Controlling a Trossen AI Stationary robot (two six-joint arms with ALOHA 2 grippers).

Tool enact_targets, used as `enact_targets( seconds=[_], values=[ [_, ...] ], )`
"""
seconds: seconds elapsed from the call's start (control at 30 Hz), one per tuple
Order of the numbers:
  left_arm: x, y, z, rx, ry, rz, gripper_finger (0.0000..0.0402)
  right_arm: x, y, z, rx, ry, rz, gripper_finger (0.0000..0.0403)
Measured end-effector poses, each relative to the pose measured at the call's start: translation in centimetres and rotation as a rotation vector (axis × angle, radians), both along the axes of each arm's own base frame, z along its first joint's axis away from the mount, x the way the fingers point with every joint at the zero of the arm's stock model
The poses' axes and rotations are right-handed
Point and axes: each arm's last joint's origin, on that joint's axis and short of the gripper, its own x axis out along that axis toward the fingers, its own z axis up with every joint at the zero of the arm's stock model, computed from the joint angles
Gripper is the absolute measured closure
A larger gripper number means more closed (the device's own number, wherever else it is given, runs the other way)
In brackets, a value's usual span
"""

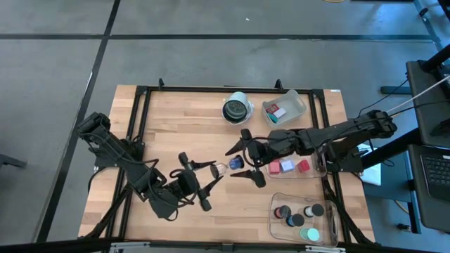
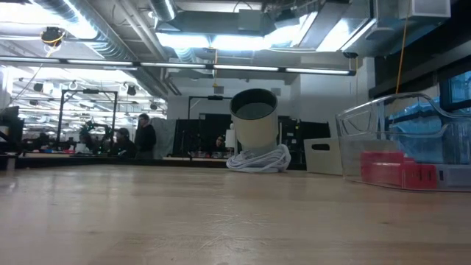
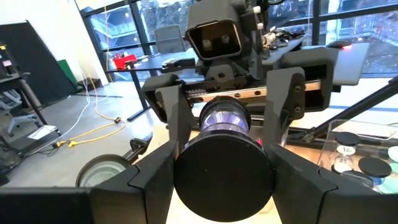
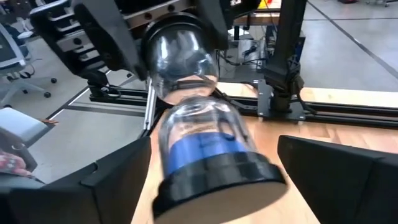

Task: Pick & Place Office items
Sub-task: Put the blue hourglass into the bottom transparent bin

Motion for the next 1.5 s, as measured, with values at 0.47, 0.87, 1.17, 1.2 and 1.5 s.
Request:
enact_targets(
  seconds=[0.47,0.87,1.17,1.2,1.5],
  values=[
    [0.0,0.0,0.0,0.0,0.0,-0.001,0.0189,0.0,0.2,0.2,0.083,0.01,0.036,0.0183],
    [0.0,-0.1,0.0,-0.01,0.007,-0.042,0.0174,-0.1,0.3,0.2,0.173,0.04,0.038,0.0205],
    [0.2,0.1,-0.1,-0.003,0.012,-0.029,0.0116,0.2,-0.8,0.2,0.263,0.06,-0.012,0.0202],
    [0.2,0.2,-0.1,-0.002,0.012,-0.024,0.011,0.2,-1.1,0.3,0.267,0.063,-0.019,0.0202],
    [0.2,1.6,-1.8,0.005,0.094,0.06,0.0092,-1.6,-4.8,1.4,0.269,0.274,-0.281,0.0201]
  ],
)
